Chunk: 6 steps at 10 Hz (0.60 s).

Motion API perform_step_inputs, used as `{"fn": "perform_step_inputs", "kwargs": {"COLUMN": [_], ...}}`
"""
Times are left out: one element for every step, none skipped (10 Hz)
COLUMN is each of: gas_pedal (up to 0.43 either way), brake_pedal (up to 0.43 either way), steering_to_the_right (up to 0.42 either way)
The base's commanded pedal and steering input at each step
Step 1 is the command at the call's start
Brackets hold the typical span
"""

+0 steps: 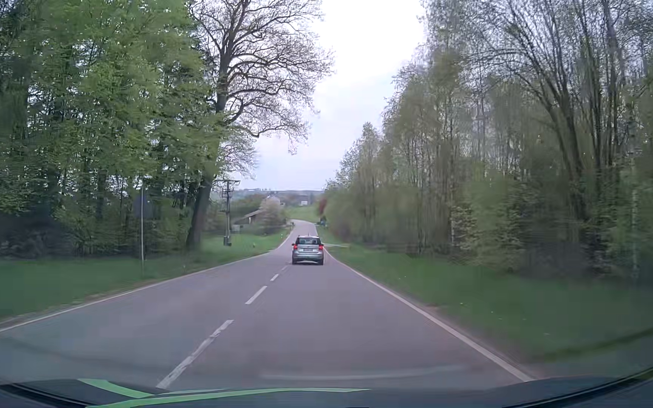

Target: Follow the waypoints while adhering to traffic rules and regulations

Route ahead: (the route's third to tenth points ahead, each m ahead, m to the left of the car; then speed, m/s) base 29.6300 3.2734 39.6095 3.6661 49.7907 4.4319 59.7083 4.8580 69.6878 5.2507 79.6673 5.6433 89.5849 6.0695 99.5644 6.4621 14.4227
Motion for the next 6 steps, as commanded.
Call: {"fn": "perform_step_inputs", "kwargs": {"gas_pedal": [0.0,0.0,0.0,0.0,0.0,0.0], "brake_pedal": [0.0,0.0,0.0,0.0,0.0,0.0], "steering_to_the_right": [-0.013,-0.011,-0.01,-0.009,-0.009,-0.008]}}
